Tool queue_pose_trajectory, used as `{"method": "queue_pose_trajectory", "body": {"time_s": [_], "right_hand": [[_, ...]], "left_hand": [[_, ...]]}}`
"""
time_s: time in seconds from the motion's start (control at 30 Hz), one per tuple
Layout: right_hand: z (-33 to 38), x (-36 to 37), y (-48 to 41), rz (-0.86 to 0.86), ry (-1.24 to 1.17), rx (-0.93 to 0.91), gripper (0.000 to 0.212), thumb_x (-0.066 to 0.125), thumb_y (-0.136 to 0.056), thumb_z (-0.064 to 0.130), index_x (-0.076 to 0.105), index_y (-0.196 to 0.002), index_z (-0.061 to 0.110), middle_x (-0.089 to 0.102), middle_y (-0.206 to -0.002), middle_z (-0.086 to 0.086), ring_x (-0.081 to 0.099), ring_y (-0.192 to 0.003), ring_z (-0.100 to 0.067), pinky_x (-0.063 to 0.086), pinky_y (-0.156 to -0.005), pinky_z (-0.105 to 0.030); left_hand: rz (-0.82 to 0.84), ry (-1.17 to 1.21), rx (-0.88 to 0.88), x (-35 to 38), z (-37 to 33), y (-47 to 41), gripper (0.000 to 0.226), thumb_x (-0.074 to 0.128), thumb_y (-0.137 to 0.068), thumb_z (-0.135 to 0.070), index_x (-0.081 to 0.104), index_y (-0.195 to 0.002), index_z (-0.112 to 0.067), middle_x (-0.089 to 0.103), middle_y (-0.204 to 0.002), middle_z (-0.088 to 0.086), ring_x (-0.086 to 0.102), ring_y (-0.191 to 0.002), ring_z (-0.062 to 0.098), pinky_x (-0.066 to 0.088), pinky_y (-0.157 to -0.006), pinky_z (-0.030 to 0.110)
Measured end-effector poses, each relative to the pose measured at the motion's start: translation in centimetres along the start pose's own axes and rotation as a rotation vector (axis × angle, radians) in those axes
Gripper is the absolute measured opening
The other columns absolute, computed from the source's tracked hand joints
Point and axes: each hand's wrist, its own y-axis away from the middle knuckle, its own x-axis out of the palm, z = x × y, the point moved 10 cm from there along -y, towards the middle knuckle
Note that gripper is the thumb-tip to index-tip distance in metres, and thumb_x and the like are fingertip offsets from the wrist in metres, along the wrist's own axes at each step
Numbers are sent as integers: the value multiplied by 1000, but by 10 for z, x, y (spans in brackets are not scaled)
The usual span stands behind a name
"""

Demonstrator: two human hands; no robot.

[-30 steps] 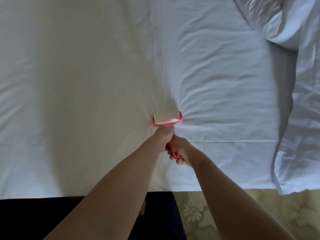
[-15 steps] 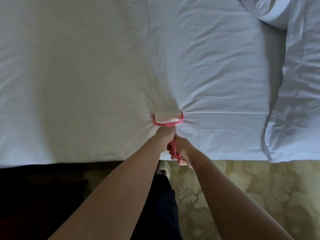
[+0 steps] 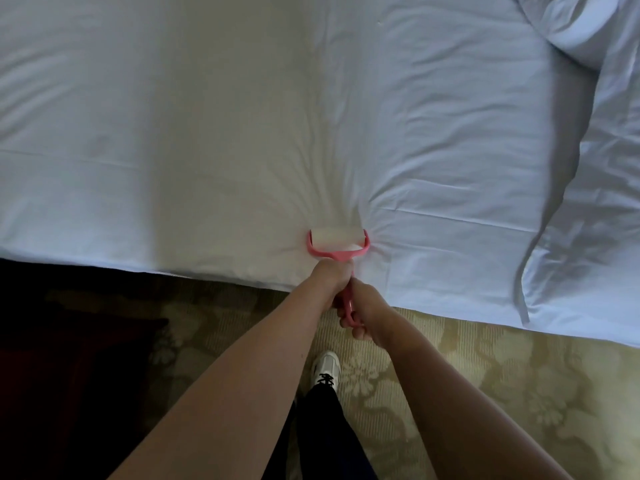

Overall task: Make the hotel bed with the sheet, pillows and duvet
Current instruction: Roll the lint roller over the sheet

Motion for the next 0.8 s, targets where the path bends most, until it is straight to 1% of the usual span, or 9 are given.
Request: {"method": "queue_pose_trajectory", "body": {"time_s": [0.13, 0.4, 0.47, 0.5, 0.53, 0.57, 0.63, 0.7, 0.8], "right_hand": [[-11, -1, 3, 25, 3, -8, 53, 24, -102, 50, 57, -91, 10, 52, -69, -7, 38, -44, -13, 20, -41, -15], [-20, -6, 10, 39, 42, -26, 51, 24, -104, 45, 57, -99, 6, 50, -67, -8, 41, -45, -15, 27, -33, -12], [-21, -6, 14, 45, 24, -29, 50, 25, -104, 45, 56, -99, 6, 49, -66, -8, 41, -42, -14, 27, -32, -11], [-22, -7, 15, 45, 18, -26, 50, 26, -104, 46, 57, -97, 7, 49, -65, -7, 41, -42, -14, 27, -33, -11], [-25, -7, 15, 41, 23, -23, 52, 26, -103, 50, 58, -95, 9, 48, -63, -6, 41, -43, -14, 27, -34, -12], [-29, -9, 16, 30, 33, -25, 55, 27, -101, 55, 59, -92, 11, 49, -61, -5, 41, -44, -14, 28, -36, -14], [-36, -15, 16, -31, 66, -53, 57, 30, -97, 60, 61, -88, 13, 52, -62, -4, 44, -46, -15, 29, -40, -17], [-41, -23, 19, -108, 112, -112, 59, 32, -94, 64, 62, -83, 14, 55, -62, -3, 47, -45, -14, 32, -42, -20], [-40, -28, 23, -199, 135, -225, 61, 34, -86, 71, 58, -68, 17, 53, -57, -1, 47, -47, -15, 37, -52, -30]], "left_hand": [[-25, 3, 11, 6, 10, 4, 39, 42, -95, -36, 60, -95, -2, 66, -97, 19, 65, -89, 35, 56, -85, 45], [-8, 7, -7, 15, 26, 7, 42, 44, -95, -37, 61, -103, 0, 67, -100, 22, 66, -90, 37, 55, -85, 49], [2, 1, -27, 16, 29, 9, 39, 44, -94, -33, 61, -100, 1, 67, -94, 19, 65, -82, 34, 57, -76, 41], [12, 2, -38, 17, 30, 11, 34, 45, -93, -30, 60, -96, 0, 65, -86, 16, 62, -73, 29, 55, -66, 34], [24, -7, -58, 16, 32, 14, 26, 46, -92, -27, 59, -90, -4, 59, -76, 11, 55, -64, 23, 48, -56, 28], [37, -21, -80, 16, 35, 17, 20, 47, -91, -24, 56, -83, -8, 52, -67, 6, 47, -57, 18, 42, -54, 25], [81, -61, -115, 18, 40, 22, 19, 47, -91, -23, 52, -75, -13, 43, -60, 0, 39, -54, 13, 42, -69, 28], [142, -95, -127, 20, 45, 25, 19, 48, -92, -26, 55, -78, -16, 48, -62, -2, 45, -57, 11, 43, -88, 38], [196, -150, -130, 20, 47, 24, 21, 51, -94, -36, 59, -83, -20, 59, -80, -5, 56, -74, 11, 40, -92, 42]]}}
